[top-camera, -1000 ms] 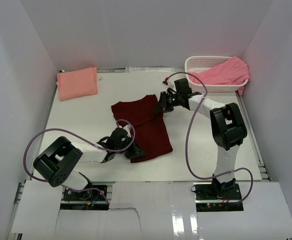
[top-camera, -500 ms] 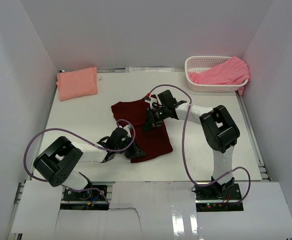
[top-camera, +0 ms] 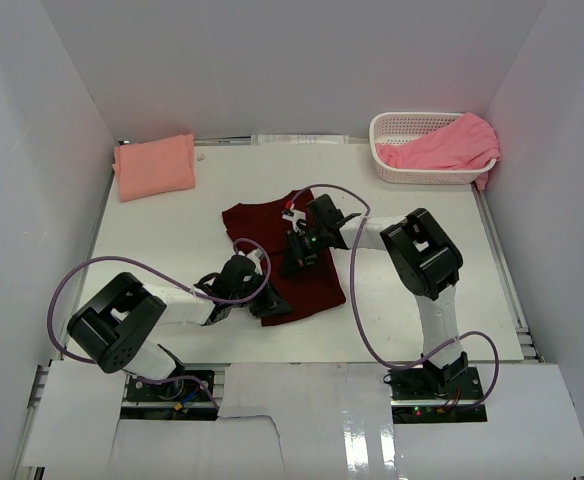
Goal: Fold and stack the t-shirts
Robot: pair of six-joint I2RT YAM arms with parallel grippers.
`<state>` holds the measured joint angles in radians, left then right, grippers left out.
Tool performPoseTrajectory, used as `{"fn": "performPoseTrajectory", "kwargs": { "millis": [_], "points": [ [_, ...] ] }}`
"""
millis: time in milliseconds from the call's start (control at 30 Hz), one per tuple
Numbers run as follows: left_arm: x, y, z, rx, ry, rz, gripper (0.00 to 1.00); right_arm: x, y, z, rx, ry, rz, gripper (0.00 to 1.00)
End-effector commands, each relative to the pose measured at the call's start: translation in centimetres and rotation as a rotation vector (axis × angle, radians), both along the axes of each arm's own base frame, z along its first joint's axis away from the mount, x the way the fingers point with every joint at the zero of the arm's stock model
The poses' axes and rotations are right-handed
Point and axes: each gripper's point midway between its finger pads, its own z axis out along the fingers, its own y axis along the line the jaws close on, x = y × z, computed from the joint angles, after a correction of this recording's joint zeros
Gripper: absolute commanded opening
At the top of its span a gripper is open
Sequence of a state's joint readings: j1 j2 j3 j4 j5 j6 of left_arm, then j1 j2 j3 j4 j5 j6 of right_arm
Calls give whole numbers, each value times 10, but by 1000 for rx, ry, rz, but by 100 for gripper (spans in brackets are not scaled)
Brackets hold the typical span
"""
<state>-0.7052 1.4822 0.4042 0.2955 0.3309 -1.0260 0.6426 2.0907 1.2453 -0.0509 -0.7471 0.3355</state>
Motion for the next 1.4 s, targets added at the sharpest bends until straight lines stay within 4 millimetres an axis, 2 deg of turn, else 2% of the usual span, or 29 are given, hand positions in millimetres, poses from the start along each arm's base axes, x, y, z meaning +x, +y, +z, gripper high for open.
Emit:
{"fn": "performPoseTrajectory", "kwargs": {
  "millis": [0,367,600,633,667,700,767,833,867,967,1067,1133,1233,1267,1300,1333,1367],
  "points": [
    [-36,37,-50,198,141,-13,0,14,7,-11,4,-56,-28,8],
    [-36,36,-49,197,141,-16,0,63,17,-12,8,-107,-99,8],
    [-37,37,-49,196,139,-17,0,116,17,-19,6,-160,-172,8],
    [-37,37,-49,196,140,-16,0,134,20,-6,31,-191,-188,8],
    [-37,36,-49,195,141,-17,0,142,22,-3,41,-197,-194,8],
    [-37,36,-48,193,139,-17,0,149,23,-10,36,-188,-199,8],
    [-36,36,-47,193,136,-17,0,174,31,1,61,-209,-205,8],
    [-36,36,-47,194,136,-15,0,189,37,12,88,-223,-210,8],
    [-36,37,-47,195,135,-14,0,205,44,24,115,-255,-214,8],
    [-36,37,-47,193,133,-13,0,219,50,51,158,-274,-217,8],
    [-37,38,-48,197,136,-11,0,216,48,72,173,-292,-218,8],
    [-37,38,-48,197,139,-9,0,209,44,80,177,-303,-205,8],
    [-36,37,-48,195,138,-11,0,186,34,87,166,-282,-183,8],
    [-37,37,-48,196,139,-13,0,178,31,99,177,-292,-165,8],
    [-37,37,-49,198,141,-13,0,165,24,87,151,-248,-157,8],
    [-36,37,-49,198,142,-10,0,155,21,97,161,-249,-143,8],
    [-36,36,-50,200,142,-12,0,145,17,96,166,-231,-126,8]
  ]
}}
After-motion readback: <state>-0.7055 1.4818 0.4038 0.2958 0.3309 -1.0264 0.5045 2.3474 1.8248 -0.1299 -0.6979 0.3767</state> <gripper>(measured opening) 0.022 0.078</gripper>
